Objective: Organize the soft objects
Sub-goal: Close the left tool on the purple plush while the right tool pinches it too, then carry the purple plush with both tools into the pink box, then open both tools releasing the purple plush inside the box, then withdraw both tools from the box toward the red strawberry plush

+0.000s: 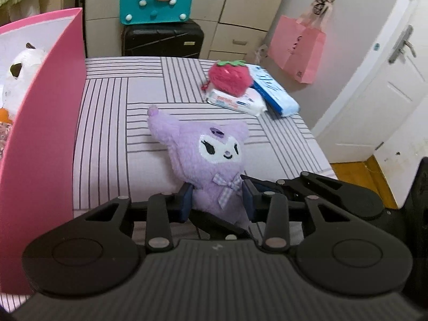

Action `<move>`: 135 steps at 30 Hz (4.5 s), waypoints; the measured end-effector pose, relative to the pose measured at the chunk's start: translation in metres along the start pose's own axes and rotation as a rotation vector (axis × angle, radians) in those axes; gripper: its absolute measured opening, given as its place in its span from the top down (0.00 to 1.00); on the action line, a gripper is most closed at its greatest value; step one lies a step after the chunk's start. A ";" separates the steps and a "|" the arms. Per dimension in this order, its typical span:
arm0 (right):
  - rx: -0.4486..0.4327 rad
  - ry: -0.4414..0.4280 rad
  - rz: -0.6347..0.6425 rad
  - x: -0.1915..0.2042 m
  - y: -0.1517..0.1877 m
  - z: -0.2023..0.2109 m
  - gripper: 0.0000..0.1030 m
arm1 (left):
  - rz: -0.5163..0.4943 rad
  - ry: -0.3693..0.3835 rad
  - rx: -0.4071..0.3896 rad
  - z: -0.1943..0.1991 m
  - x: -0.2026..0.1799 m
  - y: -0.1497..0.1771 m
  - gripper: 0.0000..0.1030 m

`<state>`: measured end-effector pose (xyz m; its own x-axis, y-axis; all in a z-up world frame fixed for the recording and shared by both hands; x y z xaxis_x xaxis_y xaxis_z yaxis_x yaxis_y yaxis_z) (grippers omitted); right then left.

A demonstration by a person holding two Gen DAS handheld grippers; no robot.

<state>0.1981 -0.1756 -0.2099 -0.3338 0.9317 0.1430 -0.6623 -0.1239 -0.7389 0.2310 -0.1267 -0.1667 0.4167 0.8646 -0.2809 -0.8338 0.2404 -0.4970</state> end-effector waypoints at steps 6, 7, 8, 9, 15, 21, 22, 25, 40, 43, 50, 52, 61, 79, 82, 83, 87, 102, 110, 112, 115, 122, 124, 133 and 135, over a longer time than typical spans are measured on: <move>0.029 -0.079 -0.040 0.007 0.002 0.019 0.48 | -0.030 0.060 0.006 0.019 -0.005 0.015 0.64; 0.038 -0.097 -0.050 0.008 0.001 0.022 0.48 | -0.029 0.075 0.014 0.023 -0.005 0.017 0.65; 0.039 -0.112 -0.058 0.009 0.002 0.026 0.48 | -0.034 0.082 0.020 0.027 -0.005 0.018 0.65; 0.036 -0.135 -0.070 0.012 0.002 0.031 0.48 | -0.046 0.087 0.027 0.031 -0.007 0.020 0.65; 0.030 -0.169 -0.028 0.037 0.006 0.056 0.48 | -0.143 0.109 0.045 0.066 -0.016 0.033 0.65; 0.043 -0.202 0.032 0.056 0.000 0.079 0.48 | -0.151 0.146 0.074 0.093 -0.015 0.043 0.65; 0.044 -0.209 0.043 0.059 -0.001 0.081 0.48 | -0.148 0.154 0.077 0.098 -0.014 0.045 0.65; 0.051 -0.229 0.077 0.068 -0.004 0.090 0.48 | -0.141 0.170 0.080 0.112 -0.013 0.050 0.65; 0.090 -0.320 0.223 0.112 -0.029 0.103 0.47 | -0.133 0.182 0.059 0.160 0.006 0.061 0.65; 0.067 -0.353 0.225 0.120 -0.040 0.102 0.47 | -0.106 0.191 0.028 0.170 0.016 0.057 0.65; 0.050 -0.357 0.290 0.146 -0.073 0.081 0.47 | -0.111 0.134 -0.052 0.191 0.043 0.045 0.65; 0.049 -0.359 0.301 0.152 -0.085 0.072 0.47 | -0.092 0.126 -0.068 0.194 0.056 0.036 0.65; 0.122 -0.449 0.248 0.171 -0.130 0.001 0.47 | 0.045 0.082 -0.162 0.186 0.128 0.006 0.65; 0.353 -0.462 0.030 0.175 -0.191 -0.139 0.45 | 0.321 -0.029 0.023 0.120 0.260 -0.083 0.66; 0.366 -0.456 0.042 0.176 -0.188 -0.145 0.45 | 0.309 -0.031 0.058 0.110 0.267 -0.090 0.66; 0.369 -0.449 0.050 0.177 -0.187 -0.146 0.45 | 0.299 -0.036 0.065 0.107 0.268 -0.091 0.67; 0.371 -0.438 0.059 0.177 -0.191 -0.149 0.42 | 0.258 -0.067 0.069 0.102 0.268 -0.094 0.67; 0.313 -0.341 0.148 0.166 -0.185 -0.117 0.32 | 0.124 -0.217 -0.026 0.118 0.261 -0.095 0.63; 0.254 -0.326 0.183 0.159 -0.180 -0.060 0.32 | 0.048 -0.273 -0.063 0.150 0.242 -0.081 0.60; 0.243 -0.321 0.195 0.158 -0.178 -0.042 0.32 | 0.033 -0.273 -0.065 0.162 0.231 -0.077 0.60; 0.222 -0.308 0.232 0.159 -0.173 -0.012 0.32 | 0.011 -0.269 -0.062 0.182 0.215 -0.068 0.57; 0.206 -0.302 0.277 0.154 -0.155 0.048 0.32 | -0.047 -0.192 -0.019 0.217 0.162 -0.042 0.51; 0.204 -0.295 0.285 0.150 -0.149 0.062 0.32 | -0.077 -0.193 -0.018 0.225 0.146 -0.034 0.47; 0.181 -0.231 0.299 0.120 -0.108 0.119 0.32 | -0.212 -0.169 -0.019 0.242 0.079 0.001 0.38; 0.178 -0.214 0.296 0.112 -0.097 0.128 0.32 | -0.244 -0.168 -0.016 0.240 0.064 0.009 0.37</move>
<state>0.1391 -0.1030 -0.0376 -0.6472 0.7570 0.0894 -0.6161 -0.4504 -0.6462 0.1631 0.0369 0.0082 0.5376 0.8431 -0.0122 -0.7098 0.4447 -0.5463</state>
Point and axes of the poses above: each gripper's, at about its wrist camera, not at the fingertips, and z roughly against the way its jaws point, x to its left, y to its underside, the point moved 9 cm from there along -z, roughly the way its jaws point, and after that the axes turned 9 degrees about x, right-handed, at the moved point
